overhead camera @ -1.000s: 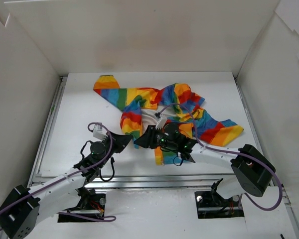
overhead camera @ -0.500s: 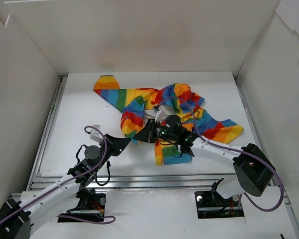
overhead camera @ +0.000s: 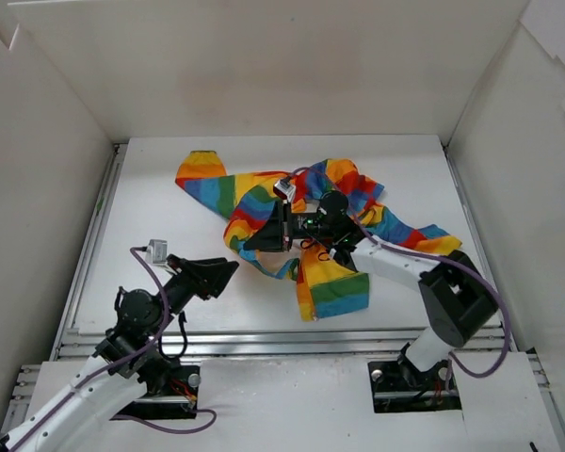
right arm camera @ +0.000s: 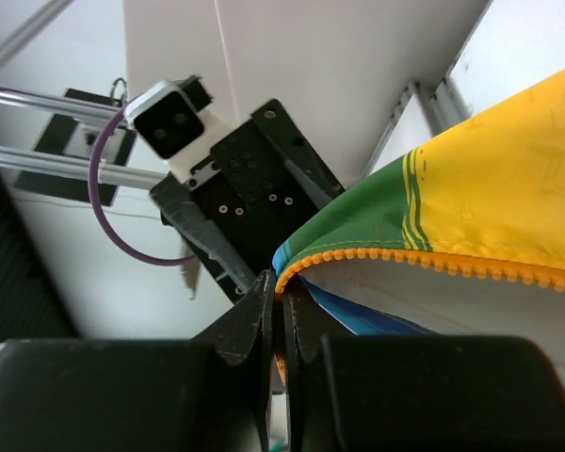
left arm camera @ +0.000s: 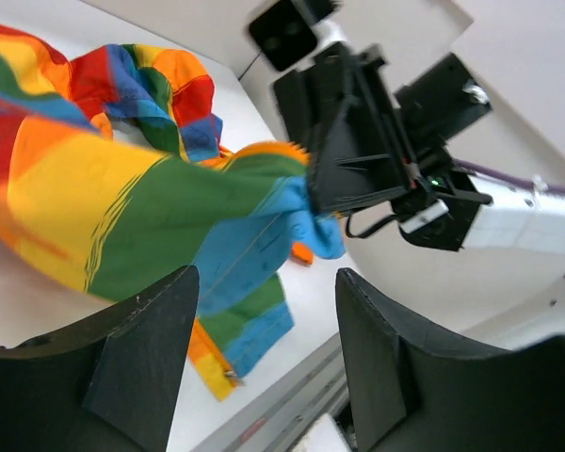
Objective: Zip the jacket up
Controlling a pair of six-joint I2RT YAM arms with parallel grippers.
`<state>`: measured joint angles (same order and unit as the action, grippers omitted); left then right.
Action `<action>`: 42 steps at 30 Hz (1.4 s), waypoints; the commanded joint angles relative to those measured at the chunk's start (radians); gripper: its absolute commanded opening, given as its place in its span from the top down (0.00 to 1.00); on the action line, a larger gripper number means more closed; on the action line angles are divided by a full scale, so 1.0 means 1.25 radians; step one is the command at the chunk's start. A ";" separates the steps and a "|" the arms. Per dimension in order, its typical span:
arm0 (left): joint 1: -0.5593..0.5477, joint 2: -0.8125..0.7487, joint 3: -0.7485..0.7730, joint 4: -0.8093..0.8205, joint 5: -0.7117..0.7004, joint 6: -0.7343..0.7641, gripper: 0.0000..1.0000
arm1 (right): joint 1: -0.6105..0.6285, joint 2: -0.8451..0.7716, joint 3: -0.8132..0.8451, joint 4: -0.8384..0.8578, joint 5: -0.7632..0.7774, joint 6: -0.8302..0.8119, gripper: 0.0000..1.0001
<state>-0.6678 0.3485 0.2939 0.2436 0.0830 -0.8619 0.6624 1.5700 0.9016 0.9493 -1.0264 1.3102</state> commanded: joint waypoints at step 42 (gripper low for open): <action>0.000 0.221 0.043 0.209 0.140 0.085 0.43 | -0.019 0.125 -0.068 0.345 -0.050 0.145 1.00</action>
<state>-0.6666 0.5865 0.3008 0.3908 0.2234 -0.7425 0.6468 1.7847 0.8051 1.2533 -1.0885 1.5425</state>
